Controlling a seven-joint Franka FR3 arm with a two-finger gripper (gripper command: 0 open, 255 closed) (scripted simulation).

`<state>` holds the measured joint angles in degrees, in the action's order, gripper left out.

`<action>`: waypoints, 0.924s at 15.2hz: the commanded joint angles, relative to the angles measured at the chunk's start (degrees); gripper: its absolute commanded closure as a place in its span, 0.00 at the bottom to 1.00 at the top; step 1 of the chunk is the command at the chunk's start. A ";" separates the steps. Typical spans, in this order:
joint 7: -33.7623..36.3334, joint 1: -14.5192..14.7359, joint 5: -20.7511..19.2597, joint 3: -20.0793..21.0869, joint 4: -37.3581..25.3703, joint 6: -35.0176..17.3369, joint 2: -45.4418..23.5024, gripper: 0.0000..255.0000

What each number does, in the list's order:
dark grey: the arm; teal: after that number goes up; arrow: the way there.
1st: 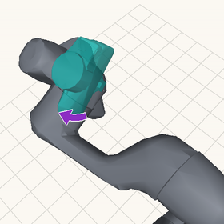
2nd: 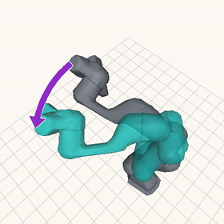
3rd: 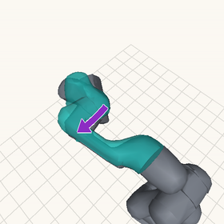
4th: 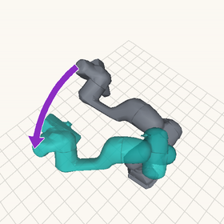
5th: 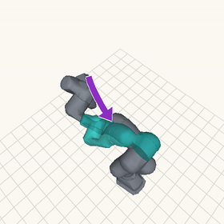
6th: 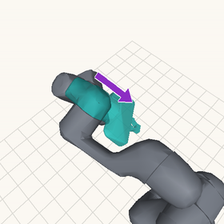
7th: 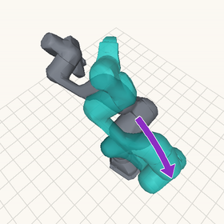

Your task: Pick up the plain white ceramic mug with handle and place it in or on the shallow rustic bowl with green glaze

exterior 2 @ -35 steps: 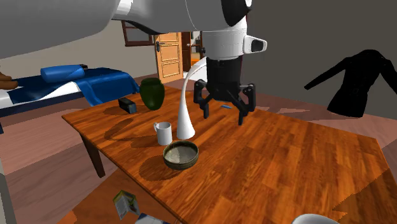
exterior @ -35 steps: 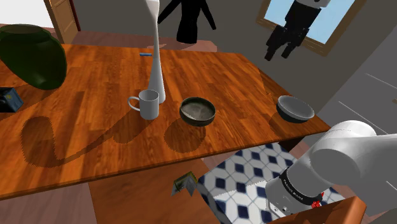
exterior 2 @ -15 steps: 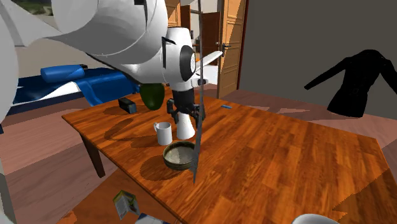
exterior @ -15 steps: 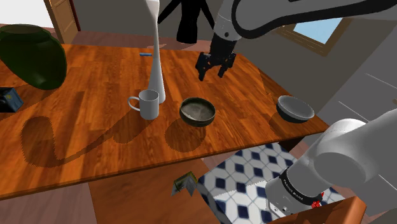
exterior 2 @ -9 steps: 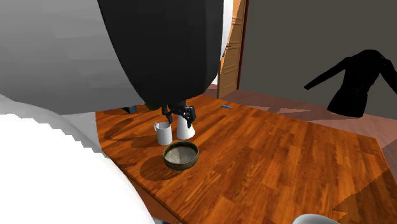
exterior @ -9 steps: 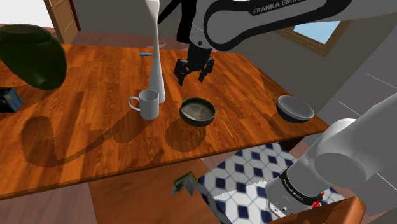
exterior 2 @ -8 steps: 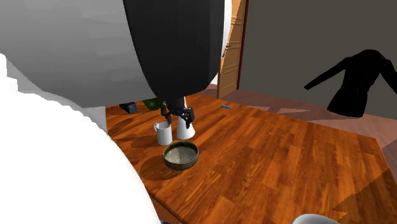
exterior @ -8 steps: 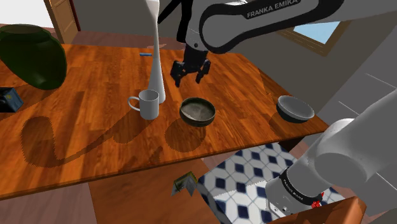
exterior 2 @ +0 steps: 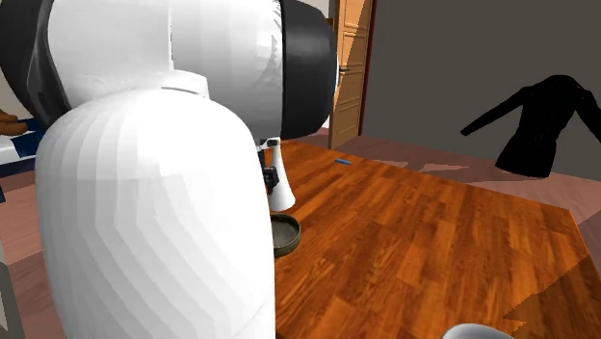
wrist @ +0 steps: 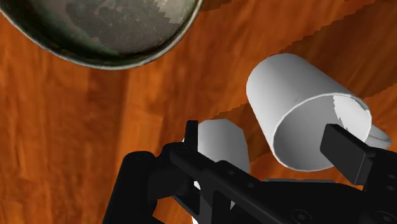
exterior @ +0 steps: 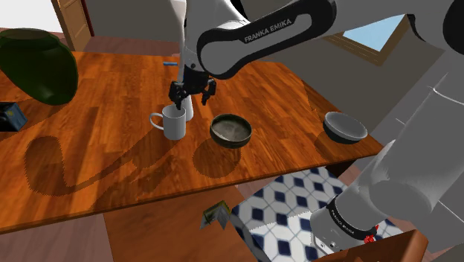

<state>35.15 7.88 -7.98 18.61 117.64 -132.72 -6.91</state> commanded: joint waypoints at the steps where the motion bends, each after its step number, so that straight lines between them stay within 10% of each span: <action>1: 2.19 1.05 -2.02 0.24 -3.39 -0.50 -3.99 0.00; 14: 3.69 1.56 -4.31 -0.61 -2.67 -5.00 -8.06 0.00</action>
<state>38.83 9.43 -12.28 18.00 114.98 -137.70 -14.94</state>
